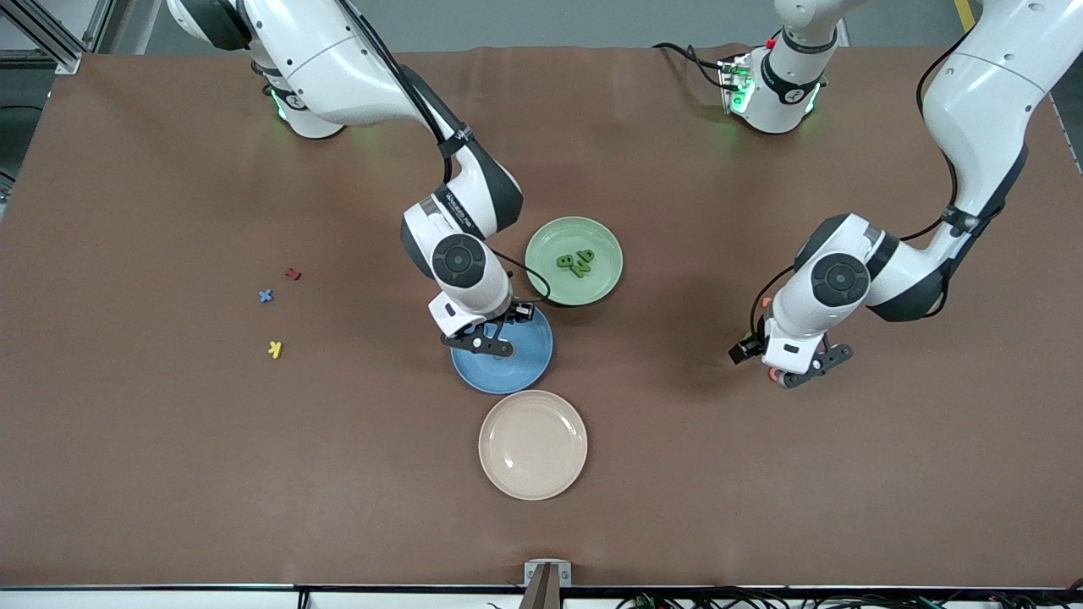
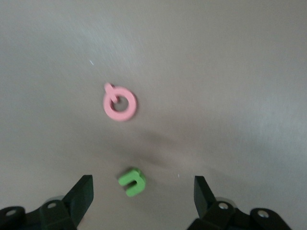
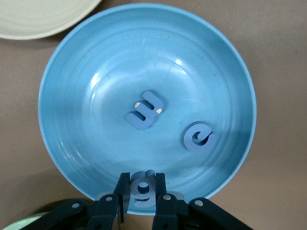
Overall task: Sort letters by color into matching plates
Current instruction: 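Place the blue g on the blue plate while the left gripper returns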
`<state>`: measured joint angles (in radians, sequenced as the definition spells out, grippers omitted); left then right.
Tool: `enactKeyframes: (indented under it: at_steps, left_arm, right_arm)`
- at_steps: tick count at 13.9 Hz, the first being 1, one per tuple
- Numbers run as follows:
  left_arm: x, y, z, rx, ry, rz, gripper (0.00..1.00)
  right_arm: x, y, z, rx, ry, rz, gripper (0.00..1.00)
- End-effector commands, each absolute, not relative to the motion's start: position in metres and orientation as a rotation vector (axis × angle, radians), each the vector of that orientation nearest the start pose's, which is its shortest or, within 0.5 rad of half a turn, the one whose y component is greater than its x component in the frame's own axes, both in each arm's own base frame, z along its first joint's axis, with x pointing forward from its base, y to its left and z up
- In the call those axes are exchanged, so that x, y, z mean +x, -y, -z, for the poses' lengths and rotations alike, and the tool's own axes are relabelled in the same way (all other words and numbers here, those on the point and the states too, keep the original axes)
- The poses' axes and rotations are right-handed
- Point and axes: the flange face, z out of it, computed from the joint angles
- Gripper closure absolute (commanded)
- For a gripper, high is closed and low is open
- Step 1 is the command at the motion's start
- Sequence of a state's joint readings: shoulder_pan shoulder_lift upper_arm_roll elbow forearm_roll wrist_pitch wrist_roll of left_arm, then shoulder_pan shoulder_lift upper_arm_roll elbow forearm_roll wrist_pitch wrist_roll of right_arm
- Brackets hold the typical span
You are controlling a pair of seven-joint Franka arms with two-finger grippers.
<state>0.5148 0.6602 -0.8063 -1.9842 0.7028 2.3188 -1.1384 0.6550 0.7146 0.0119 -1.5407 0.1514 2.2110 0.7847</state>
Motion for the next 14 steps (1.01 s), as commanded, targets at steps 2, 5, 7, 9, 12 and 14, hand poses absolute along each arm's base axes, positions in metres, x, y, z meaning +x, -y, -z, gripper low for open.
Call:
enactKeyframes:
  at_steps: [2,5,7,9,12,14]
  left_arm:
    - [0.568,0.152,-0.203,-3.047,0.600,-0.011,0.22]
    - [0.565,0.141,-0.194,-3.035,0.591,-0.019,0.30]
    - [0.565,0.141,-0.193,-3.036,0.588,-0.021,0.34]
    - [0.565,0.132,-0.185,-3.022,0.610,-0.037,0.35]
    - [0.567,0.125,-0.179,-3.014,0.628,-0.051,0.39]
    - [0.568,0.124,-0.177,-3.015,0.634,-0.054,0.41]
  right_arm:
    - [0.554,-0.435,-0.209,-3.050,-0.373,-0.153,0.83]
    - [0.559,-0.430,-0.203,-3.044,-0.389,-0.142,0.58]
    - [0.562,-0.426,-0.210,-3.045,-0.397,-0.145,0.00]
    - [0.567,-0.410,-0.233,-3.054,-0.430,-0.187,0.00]
    - [0.577,-0.357,-0.317,-3.068,-0.490,-0.254,0.00]
    - [0.569,-0.305,-0.355,-3.108,-0.440,-0.249,0.00]
